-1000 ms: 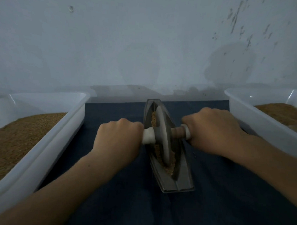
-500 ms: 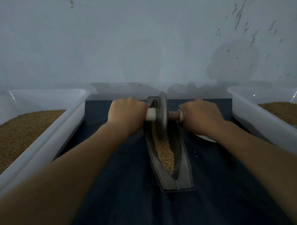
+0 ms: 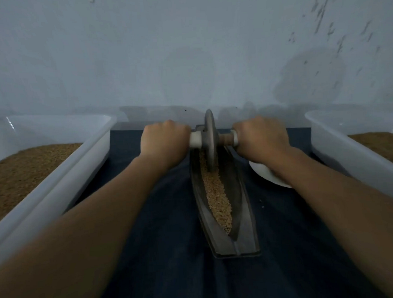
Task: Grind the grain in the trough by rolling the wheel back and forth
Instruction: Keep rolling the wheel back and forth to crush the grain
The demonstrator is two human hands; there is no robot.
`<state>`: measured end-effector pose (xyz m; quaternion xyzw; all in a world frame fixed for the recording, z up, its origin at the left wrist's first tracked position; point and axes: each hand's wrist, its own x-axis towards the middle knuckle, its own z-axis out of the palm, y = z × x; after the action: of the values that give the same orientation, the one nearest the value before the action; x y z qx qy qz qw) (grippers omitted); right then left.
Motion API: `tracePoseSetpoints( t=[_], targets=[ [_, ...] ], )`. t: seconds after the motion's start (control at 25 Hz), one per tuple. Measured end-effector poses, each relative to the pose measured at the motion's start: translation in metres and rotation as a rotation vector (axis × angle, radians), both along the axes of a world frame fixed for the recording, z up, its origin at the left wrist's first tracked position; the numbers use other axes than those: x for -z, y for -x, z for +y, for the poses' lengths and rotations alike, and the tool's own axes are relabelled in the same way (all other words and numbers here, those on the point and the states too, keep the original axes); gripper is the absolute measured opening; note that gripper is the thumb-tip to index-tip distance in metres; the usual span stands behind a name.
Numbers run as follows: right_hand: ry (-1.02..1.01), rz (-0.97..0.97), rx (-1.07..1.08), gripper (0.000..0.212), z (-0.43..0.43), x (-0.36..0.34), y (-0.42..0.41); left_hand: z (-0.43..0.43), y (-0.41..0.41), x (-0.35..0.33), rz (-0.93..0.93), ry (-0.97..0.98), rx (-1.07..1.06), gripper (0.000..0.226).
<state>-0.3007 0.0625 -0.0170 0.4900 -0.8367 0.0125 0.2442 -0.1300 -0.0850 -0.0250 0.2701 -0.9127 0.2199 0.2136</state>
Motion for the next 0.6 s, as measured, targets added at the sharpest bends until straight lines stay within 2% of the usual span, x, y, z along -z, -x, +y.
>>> tracePoseSetpoints(
  t=[0.08,0.2,0.32,0.4,0.48,0.52,0.6],
  targets=[
    [-0.018,-0.034,-0.006,0.021,-0.010,-0.008,0.004,-0.004,0.005,-0.003,0.012,-0.037,-0.012,0.011],
    [-0.039,0.031,-0.056,0.028,0.021,-0.002,-0.014,0.014,-0.023,0.009,0.020,-0.047,0.028,0.010],
    [0.014,0.144,-0.119,0.036,0.073,0.008,-0.044,0.052,-0.066,0.014,0.032,0.098,0.142,0.051],
    [0.064,0.221,-0.112,0.040,0.094,0.006,-0.056,0.062,-0.076,0.004,0.063,0.139,0.205,0.063],
    [0.021,0.161,-0.072,0.039,0.093,0.009,-0.054,0.058,-0.069,0.001,-0.038,0.081,0.141,0.054],
    [-0.004,0.111,-0.053,0.038,0.084,0.013,-0.047,0.052,-0.061,0.007,-0.082,0.070,0.106,0.042],
    [0.013,0.049,-0.017,0.032,0.050,0.014,-0.029,0.030,-0.034,0.011,-0.042,0.034,0.058,0.012]
  ],
)
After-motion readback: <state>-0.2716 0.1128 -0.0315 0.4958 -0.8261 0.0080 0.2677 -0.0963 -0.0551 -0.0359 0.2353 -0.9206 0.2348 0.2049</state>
